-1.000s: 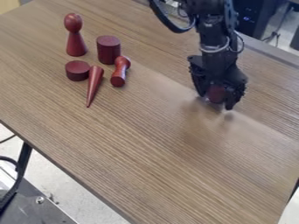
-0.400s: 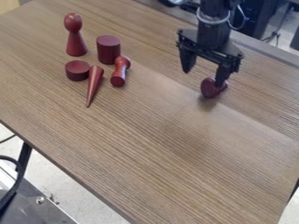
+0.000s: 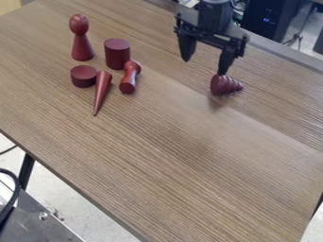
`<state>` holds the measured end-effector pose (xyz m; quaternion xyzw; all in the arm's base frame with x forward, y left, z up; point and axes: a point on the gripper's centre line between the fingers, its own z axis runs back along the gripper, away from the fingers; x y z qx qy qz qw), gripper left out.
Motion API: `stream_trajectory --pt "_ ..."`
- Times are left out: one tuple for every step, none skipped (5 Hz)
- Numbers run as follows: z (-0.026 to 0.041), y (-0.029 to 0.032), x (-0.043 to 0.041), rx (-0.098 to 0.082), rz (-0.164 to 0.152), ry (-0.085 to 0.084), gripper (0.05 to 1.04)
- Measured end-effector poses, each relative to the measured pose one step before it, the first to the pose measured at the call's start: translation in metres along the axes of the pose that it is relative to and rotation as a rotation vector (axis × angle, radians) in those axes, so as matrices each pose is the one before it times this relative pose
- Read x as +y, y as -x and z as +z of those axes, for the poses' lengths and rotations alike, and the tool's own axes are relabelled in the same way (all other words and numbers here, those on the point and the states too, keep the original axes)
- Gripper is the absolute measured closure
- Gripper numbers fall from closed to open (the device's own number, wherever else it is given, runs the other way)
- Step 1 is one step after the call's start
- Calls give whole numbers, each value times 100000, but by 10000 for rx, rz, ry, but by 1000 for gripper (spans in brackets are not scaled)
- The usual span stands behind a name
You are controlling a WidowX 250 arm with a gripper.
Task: Moved brown conical object slightly to the right
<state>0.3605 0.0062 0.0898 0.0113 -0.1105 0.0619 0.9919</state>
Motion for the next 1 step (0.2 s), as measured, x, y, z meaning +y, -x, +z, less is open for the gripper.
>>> stream_trajectory --pt "54 -272 1027 -39 477 198 91"
